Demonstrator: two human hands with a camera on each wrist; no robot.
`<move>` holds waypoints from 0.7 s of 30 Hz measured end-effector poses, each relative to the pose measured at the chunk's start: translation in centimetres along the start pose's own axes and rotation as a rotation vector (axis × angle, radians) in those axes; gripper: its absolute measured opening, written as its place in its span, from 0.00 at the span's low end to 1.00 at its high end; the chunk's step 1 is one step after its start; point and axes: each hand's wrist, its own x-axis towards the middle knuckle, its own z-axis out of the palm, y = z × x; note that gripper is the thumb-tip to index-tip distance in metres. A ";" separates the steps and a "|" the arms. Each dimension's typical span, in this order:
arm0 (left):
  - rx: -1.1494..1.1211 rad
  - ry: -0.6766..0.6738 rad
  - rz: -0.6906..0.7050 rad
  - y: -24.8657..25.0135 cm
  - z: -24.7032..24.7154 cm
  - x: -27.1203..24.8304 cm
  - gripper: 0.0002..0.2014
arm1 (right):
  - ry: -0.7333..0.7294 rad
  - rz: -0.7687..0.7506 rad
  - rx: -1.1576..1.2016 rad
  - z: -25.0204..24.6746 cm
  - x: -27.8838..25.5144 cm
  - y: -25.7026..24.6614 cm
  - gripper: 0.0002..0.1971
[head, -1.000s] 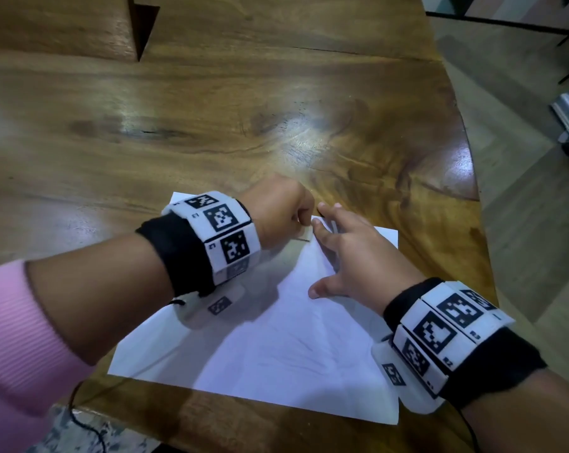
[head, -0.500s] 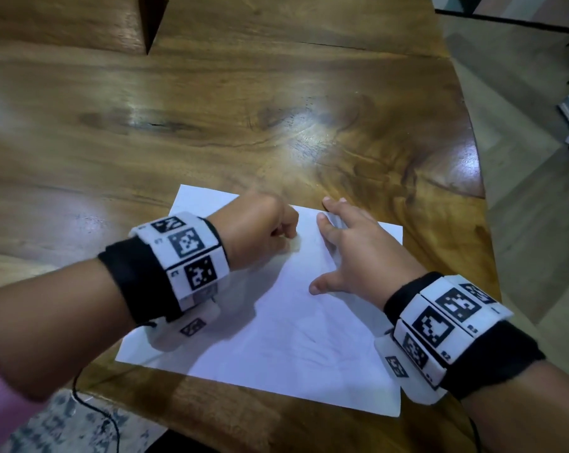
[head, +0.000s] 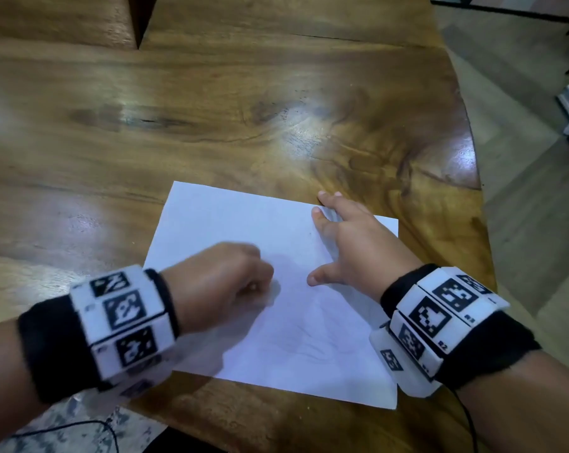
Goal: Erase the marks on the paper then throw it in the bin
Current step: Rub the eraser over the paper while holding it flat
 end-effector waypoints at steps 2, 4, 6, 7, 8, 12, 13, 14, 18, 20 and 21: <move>-0.020 -0.119 -0.034 -0.1 0.4 -0.9 0.07 | -0.004 0.003 -0.006 0.0 0.0 0.0 0.52; -0.013 -0.051 -0.041 -0.4 -0.3 0.2 0.05 | -0.002 0.004 -0.021 0.0 0.0 -0.1 0.52; 0.041 0.096 -0.067 -0.5 -1.3 2.5 0.07 | 0.000 0.003 -0.032 -0.1 0.0 -0.1 0.51; 0.061 0.147 -0.101 -0.6 -1.7 3.5 0.06 | 0.002 0.004 -0.033 -0.1 0.0 -0.2 0.51; 0.063 0.166 -0.123 -0.6 -1.7 4.0 0.06 | 0.002 0.003 -0.033 -0.1 0.0 -0.2 0.51; -0.025 0.040 -0.009 -0.1 -0.2 0.8 0.05 | 0.002 0.004 -0.020 -0.1 0.0 -0.1 0.52; -0.059 -0.028 -0.007 0.1 0.3 -0.4 0.06 | 0.003 0.004 -0.017 -0.1 0.0 -0.2 0.52; -0.073 -0.089 -0.019 0.2 0.7 -1.2 0.07 | 0.006 0.003 -0.015 -0.1 0.0 -0.2 0.51; -0.043 0.016 -0.044 -0.2 -0.3 0.5 0.04 | 0.018 0.002 -0.015 -0.1 -0.1 -0.2 0.51; 0.037 0.134 -0.075 -0.3 -1.3 2.5 0.07 | 0.027 0.003 -0.019 -0.1 0.0 -0.2 0.51; 0.056 0.161 -0.078 -0.4 -1.4 2.9 0.07 | 0.028 0.004 -0.022 -0.1 0.0 -0.2 0.51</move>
